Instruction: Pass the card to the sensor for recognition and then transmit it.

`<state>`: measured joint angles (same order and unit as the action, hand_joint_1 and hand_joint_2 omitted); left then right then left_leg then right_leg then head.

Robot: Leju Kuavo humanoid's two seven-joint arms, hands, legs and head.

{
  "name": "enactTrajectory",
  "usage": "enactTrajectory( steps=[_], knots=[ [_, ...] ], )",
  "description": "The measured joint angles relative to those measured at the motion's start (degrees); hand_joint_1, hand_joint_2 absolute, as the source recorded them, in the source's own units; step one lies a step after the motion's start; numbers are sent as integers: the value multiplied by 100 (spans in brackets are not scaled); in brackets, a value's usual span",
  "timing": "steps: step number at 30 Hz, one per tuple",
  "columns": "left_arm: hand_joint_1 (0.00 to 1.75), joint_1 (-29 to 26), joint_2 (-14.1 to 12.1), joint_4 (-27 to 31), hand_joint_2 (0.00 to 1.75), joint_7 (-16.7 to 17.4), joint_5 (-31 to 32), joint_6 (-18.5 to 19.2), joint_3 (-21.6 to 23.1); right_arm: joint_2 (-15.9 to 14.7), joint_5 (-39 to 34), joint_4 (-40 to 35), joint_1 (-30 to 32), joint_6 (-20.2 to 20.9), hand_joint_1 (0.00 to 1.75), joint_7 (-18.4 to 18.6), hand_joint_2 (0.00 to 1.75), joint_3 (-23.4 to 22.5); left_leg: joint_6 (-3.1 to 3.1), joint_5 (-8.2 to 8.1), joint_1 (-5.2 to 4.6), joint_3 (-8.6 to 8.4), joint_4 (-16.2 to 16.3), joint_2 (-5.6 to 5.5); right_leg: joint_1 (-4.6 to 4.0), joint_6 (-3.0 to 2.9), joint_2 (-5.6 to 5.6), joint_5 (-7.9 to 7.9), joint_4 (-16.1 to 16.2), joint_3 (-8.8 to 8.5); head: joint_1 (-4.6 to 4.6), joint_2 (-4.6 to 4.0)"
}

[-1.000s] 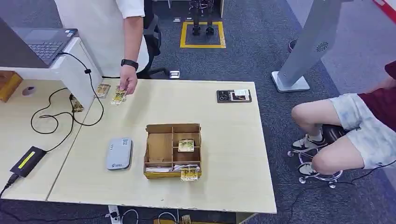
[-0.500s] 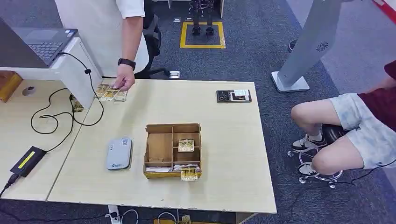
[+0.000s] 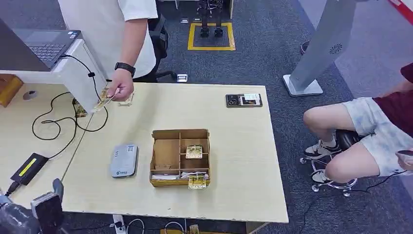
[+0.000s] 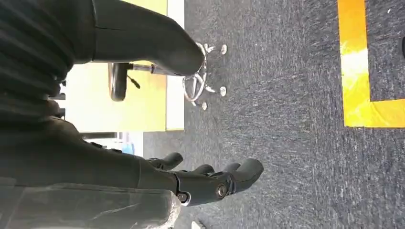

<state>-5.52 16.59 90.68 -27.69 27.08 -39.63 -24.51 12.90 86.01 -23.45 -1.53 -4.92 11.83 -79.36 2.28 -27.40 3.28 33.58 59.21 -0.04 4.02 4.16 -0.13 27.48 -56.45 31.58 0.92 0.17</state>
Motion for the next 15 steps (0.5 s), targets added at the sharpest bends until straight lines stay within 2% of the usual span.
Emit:
enactTrajectory(
  steps=[6, 15],
  knots=[
    [0, 13, -33, 29, 175, 63, 37, -9, 659, 4, 20, 2, -10, -22, 0, -33, 175, -20, 0, 0, 0, 0, 0, 1, 0, 0, 2, 1, 0, 3, 0, 0],
    [0, 25, -48, 29, 175, 68, 39, -9, 902, 7, 20, 2, -8, -22, 0, -33, 175, -31, 0, -1, 0, 1, 0, 2, 0, 0, 2, 1, 0, 3, 0, 0]
  ],
)
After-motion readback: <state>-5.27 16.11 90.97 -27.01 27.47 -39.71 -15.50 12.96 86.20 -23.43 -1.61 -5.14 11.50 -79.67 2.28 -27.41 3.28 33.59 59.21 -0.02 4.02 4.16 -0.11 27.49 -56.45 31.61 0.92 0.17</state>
